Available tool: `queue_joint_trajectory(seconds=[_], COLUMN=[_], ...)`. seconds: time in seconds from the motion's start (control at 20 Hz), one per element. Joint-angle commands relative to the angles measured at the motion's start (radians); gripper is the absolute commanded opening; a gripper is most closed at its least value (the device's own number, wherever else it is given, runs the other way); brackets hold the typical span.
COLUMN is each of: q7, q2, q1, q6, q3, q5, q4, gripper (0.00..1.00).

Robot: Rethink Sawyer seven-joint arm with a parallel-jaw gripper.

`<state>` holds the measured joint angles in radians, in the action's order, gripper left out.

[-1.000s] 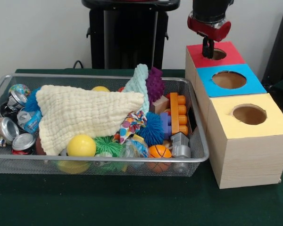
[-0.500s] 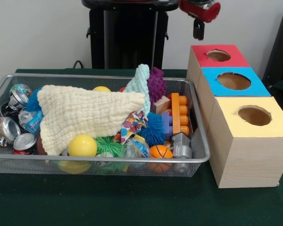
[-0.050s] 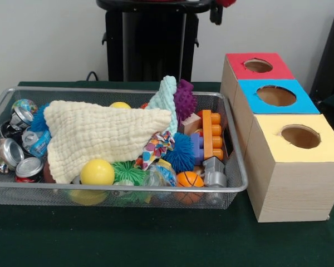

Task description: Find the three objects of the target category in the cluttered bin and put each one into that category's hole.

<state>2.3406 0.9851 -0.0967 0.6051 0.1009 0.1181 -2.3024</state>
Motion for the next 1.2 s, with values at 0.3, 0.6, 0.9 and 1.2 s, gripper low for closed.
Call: queue_joint_trajectory(seconds=[0.3, 0.6, 0.9, 1.2], q7=[-0.014, 0.016, -0.011, -0.055], q2=[-0.191, -0.289, -0.386, -0.411], q1=[-0.139, -0.120, -0.142, -0.219], q6=[-0.315, -0.414, -0.454, -0.430], q3=[0.004, 0.043, 0.077, 0.032], q5=[-0.252, -0.324, -0.382, -0.438], q4=[0.182, 0.242, 0.322, 0.364], gripper=[0.00, 0.00, 0.00, 0.00])
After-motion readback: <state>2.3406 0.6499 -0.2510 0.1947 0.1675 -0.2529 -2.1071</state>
